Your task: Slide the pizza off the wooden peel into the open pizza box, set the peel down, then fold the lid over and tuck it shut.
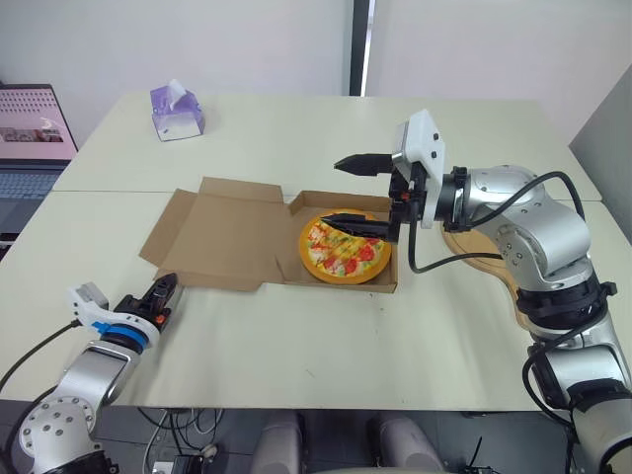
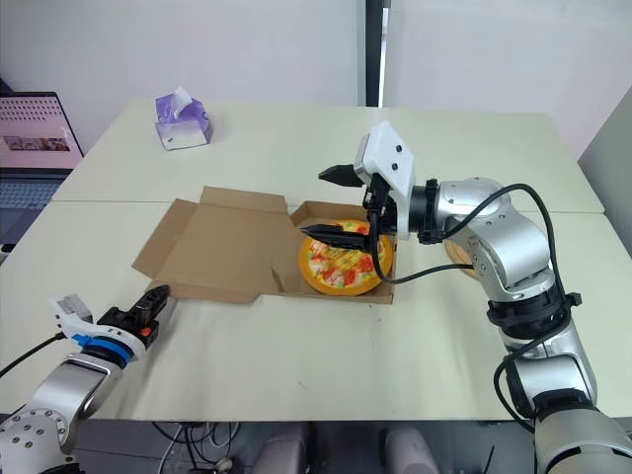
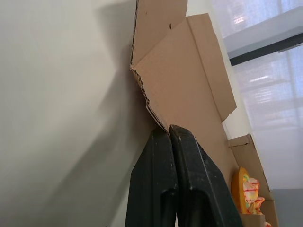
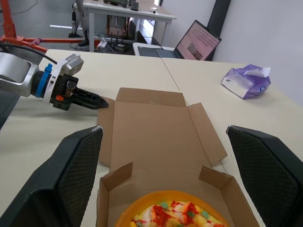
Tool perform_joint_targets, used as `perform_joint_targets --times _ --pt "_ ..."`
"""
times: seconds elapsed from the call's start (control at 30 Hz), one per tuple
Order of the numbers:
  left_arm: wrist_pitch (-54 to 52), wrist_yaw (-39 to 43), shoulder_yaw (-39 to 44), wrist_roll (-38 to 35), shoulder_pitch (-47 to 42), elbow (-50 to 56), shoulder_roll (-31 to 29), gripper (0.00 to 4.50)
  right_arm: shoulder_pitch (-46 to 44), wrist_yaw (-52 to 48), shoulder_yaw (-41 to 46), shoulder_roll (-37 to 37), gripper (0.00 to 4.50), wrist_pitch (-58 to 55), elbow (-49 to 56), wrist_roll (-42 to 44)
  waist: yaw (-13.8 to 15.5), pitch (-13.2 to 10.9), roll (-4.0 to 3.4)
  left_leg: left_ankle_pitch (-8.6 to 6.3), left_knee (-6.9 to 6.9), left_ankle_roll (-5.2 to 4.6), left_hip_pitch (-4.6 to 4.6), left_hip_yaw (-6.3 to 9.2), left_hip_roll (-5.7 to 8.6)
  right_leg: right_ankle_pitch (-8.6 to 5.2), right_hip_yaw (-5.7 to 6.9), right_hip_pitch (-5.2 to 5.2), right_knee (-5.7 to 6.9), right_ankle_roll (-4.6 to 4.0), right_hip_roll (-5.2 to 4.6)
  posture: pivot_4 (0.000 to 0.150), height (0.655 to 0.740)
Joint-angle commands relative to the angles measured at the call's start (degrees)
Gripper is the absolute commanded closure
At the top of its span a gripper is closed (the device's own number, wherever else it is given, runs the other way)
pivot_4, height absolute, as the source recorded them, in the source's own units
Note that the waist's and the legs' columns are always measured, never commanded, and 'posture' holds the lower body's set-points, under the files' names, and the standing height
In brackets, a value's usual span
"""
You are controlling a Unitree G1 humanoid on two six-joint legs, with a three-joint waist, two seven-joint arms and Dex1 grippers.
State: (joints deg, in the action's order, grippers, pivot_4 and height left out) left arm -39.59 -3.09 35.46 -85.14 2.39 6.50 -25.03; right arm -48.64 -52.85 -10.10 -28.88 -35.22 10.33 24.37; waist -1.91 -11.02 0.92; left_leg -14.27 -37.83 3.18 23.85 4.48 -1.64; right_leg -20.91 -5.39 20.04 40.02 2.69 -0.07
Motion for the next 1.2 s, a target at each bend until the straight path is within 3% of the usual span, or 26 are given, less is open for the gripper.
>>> perform_joint_targets --times 0.03,0.07,0.17,0.37,0.53,0.8,1.07,1.2 --pt "0.94 3.22 2.61 0.89 -0.17 5.65 -3.22 4.47 -1.72 -0.74 1.6 -1.15 0.0 5.46 -6.26 -3.12 -0.01 0.0 0.0 0.0 0.0 0.0 -0.01 0.0 0.0 0.0 0.0 0.0 0.0 0.0 0.0 0.15 0.74" --pt "0.98 3.66 2.68 0.82 -0.37 6.16 -3.62 4.47 -2.31 -1.44 1.41 -1.35 0.0 7.21 -8.85 -4.06 -0.02 0.0 0.0 0.0 0.0 0.0 -0.01 -0.01 0.02 0.0 -0.01 0.0 -0.01 0.0 0.0 0.15 0.74" --pt "0.55 5.65 2.65 0.58 -1.07 7.75 -5.37 4.5 -5.66 -1.51 -0.26 -1.71 0.58 14.64 -21.51 -10.19 -0.12 -0.01 -0.01 0.0 0.01 0.0 -0.01 -0.08 0.03 0.0 -0.07 0.02 -0.01 0.0 0.0 0.15 0.74" --pt "-0.55 7.63 1.71 1.2 -2.65 7.93 -8.26 4.5 -14.77 -0.9 -5.57 0.08 2.73 38.37 -53.08 -23.92 -0.66 -0.02 0.0 0.0 0.07 0.0 -0.01 -0.13 0.02 0.0 -0.09 0.06 -0.05 0.0 0.01 0.15 0.74" --pt "-1.83 8.87 0.32 1.49 -4.47 7.46 -9.06 4.5 -21.85 4.29 -9.1 3.16 4.49 49.33 -74.22 -33.05 -1.31 -0.04 0.01 0.04 0.04 0.07 -0.01 -0.2 0.0 0.0 -0.1 0.08 -0.05 0.0 0.0 0.15 0.74" --pt "-3.55 10.17 0.11 1.41 -4.88 8.01 -9.85 4.5 -24.48 11.47 -8.8 4.93 4.49 52.62 -84.59 -39.33 -1.32 -0.05 0.01 0.13 0.04 0.23 0.01 -0.21 0.0 0.0 -0.07 0.1 -0.03 0.0 -0.02 0.15 0.74" --pt "-5.85 11.59 -0.66 0.36 -7.21 7.32 -11.46 4.5 -22.7 3.59 -6.73 6.28 4.49 54.57 -84.54 -38.84 -1.37 -0.05 0.0 0.12 0.03 0.21 -0.01 -0.17 -0.01 0.01 -0.04 0.09 0.05 0.0 -0.01 0.15 0.74" --pt "-7.25 14.16 -2.27 3.66 -9.67 5.21 -14.04 4.5 -21.19 -1.19 -5.41 6.37 4.49 55.42 -83.36 -37.99 -1.46 -0.05 0.0 0.12 0.03 0.21 -0.02 -0.16 -0.01 0.01 -0.02 0.08 0.07 0.0 -0.01 0.15 0.74"
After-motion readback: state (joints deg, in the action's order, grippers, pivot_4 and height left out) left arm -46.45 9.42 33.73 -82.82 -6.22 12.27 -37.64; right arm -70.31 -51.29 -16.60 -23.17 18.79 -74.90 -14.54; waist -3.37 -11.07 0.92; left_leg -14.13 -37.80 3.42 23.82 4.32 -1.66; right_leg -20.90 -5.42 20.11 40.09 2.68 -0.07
